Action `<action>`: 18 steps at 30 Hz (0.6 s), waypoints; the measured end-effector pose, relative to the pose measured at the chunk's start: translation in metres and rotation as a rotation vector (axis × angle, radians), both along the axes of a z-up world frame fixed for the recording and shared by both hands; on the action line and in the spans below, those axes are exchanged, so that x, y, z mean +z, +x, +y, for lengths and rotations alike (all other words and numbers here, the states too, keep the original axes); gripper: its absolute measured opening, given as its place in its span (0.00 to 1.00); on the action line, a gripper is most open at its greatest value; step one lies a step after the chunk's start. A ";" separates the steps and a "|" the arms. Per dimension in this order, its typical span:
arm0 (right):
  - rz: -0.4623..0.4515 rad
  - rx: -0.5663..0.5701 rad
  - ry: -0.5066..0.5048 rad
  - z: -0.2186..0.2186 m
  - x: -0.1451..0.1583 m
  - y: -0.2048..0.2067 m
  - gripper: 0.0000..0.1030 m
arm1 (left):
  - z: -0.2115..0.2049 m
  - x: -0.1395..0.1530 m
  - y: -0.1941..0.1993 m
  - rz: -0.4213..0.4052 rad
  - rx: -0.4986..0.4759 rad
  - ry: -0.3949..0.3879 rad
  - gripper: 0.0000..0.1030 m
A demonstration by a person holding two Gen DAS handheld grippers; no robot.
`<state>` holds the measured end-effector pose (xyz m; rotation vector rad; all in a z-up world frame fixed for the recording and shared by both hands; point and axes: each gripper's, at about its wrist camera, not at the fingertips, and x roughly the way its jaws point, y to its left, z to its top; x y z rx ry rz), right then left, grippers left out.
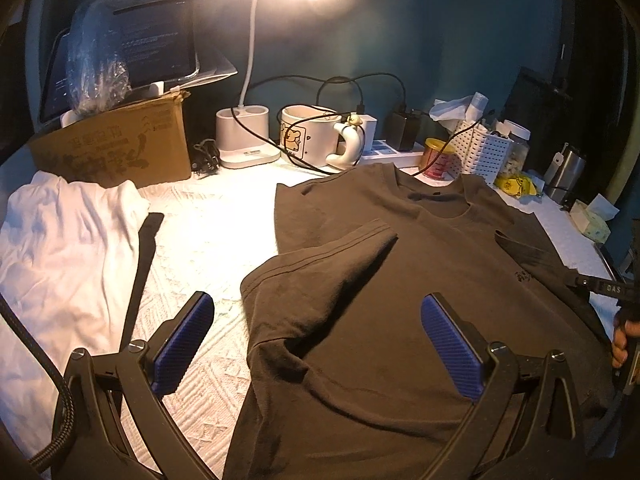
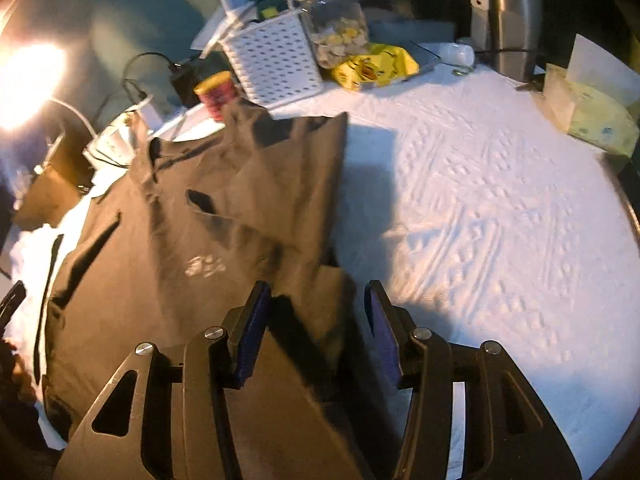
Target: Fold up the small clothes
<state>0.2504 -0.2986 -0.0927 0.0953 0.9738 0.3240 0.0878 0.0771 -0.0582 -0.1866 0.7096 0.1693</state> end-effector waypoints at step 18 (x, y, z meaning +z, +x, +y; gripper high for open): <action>-0.052 0.228 -0.216 0.081 -0.004 -0.061 0.12 | 0.069 -0.021 -0.004 0.071 -0.062 -0.006 0.99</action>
